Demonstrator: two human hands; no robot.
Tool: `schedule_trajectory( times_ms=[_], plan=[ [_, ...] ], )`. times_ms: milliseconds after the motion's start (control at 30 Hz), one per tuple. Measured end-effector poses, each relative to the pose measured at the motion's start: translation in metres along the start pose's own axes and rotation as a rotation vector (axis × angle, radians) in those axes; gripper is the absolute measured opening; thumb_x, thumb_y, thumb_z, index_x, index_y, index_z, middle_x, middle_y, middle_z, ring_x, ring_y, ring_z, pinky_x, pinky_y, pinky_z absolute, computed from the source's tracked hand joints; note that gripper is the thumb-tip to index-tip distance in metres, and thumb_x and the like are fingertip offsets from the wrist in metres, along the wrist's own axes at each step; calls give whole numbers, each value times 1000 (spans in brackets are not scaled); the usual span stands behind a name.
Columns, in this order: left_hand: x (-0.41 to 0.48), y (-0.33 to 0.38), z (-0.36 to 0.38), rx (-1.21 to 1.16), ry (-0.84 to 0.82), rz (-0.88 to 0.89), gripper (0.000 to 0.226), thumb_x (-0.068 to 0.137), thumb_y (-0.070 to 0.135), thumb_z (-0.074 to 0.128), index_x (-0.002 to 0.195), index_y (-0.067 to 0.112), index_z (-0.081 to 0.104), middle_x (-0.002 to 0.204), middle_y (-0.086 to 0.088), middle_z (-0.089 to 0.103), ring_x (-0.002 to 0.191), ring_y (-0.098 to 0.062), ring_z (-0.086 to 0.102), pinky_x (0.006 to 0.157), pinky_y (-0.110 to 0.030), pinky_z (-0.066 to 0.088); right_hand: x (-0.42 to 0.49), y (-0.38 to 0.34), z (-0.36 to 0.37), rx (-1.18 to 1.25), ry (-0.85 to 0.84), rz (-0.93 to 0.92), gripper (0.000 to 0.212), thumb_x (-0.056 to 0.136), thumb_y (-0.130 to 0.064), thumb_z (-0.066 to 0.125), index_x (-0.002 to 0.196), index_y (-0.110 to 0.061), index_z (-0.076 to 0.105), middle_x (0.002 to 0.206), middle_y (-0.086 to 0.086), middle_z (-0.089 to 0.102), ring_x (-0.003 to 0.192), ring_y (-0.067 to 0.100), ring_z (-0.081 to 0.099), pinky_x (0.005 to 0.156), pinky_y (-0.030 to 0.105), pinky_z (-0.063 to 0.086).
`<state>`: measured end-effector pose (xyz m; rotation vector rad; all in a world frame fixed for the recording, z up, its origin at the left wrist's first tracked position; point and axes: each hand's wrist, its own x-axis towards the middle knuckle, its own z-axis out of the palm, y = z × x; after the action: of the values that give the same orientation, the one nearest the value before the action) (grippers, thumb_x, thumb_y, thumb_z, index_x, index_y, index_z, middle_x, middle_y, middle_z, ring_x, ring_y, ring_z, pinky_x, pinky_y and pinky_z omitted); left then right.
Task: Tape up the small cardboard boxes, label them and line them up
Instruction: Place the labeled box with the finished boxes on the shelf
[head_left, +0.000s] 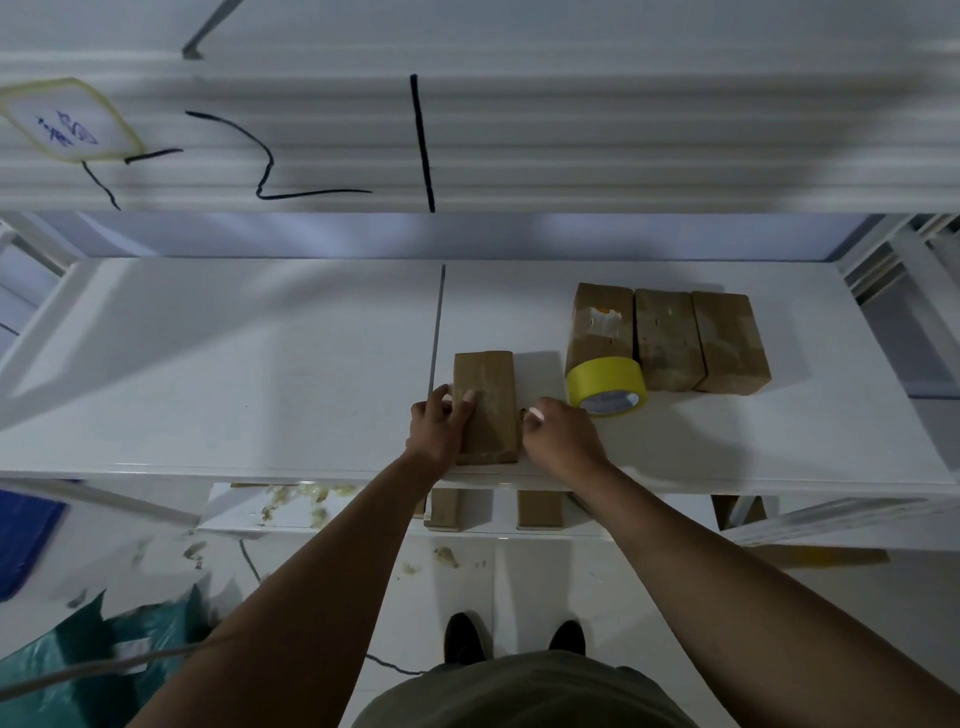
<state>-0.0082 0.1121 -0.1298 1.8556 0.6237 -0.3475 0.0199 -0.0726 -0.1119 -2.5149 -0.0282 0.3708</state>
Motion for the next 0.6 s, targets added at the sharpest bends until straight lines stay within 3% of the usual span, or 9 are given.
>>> schedule_trajectory(
  times_ms=[100, 233, 300, 433, 500, 600],
  plan=[
    [-2, 1, 4, 61, 4, 23, 85, 82, 87, 37, 154, 42, 37, 149, -6, 36, 138, -35, 44, 117, -59, 38, -6, 17, 1, -42, -74, 47, 31, 100, -28, 49, 71, -16, 44, 99, 23, 67, 100, 44, 63, 70, 37, 38],
    [-8, -2, 4, -22, 33, 11, 66, 87, 81, 39, 139, 42, 51, 134, -3, 41, 131, -35, 48, 117, -58, 39, -13, 29, 2, -156, -172, 73, 31, 103, -41, 44, 90, -17, 58, 112, 19, 67, 110, 42, 62, 78, 40, 42],
    [-15, -2, 3, -82, 29, 36, 63, 86, 80, 38, 136, 43, 50, 132, -2, 42, 130, -32, 48, 118, -57, 38, -15, 31, 1, -317, -106, -17, 32, 106, -44, 39, 108, -19, 59, 112, 14, 70, 106, 39, 66, 75, 39, 42],
    [-21, -5, 6, -166, 16, 73, 72, 88, 83, 37, 152, 50, 40, 139, 1, 54, 131, -30, 53, 117, -57, 40, -12, 25, -1, -571, 85, -122, 44, 108, -45, 39, 139, -15, 48, 102, 12, 75, 91, 34, 72, 62, 33, 38],
    [-24, -3, 7, -228, 26, 60, 75, 89, 82, 39, 155, 47, 39, 144, -2, 56, 131, -30, 55, 117, -55, 42, -11, 22, -3, -608, 97, -103, 52, 108, -49, 38, 142, -10, 42, 96, 11, 75, 86, 32, 73, 59, 31, 34],
    [-29, 7, 6, -309, 44, 78, 57, 105, 63, 39, 155, 36, 44, 143, -4, 57, 127, -26, 55, 110, -43, 46, -14, 26, -7, -638, 107, -120, 55, 105, -56, 43, 137, -12, 47, 89, 10, 74, 78, 32, 73, 52, 29, 26]
  ],
)
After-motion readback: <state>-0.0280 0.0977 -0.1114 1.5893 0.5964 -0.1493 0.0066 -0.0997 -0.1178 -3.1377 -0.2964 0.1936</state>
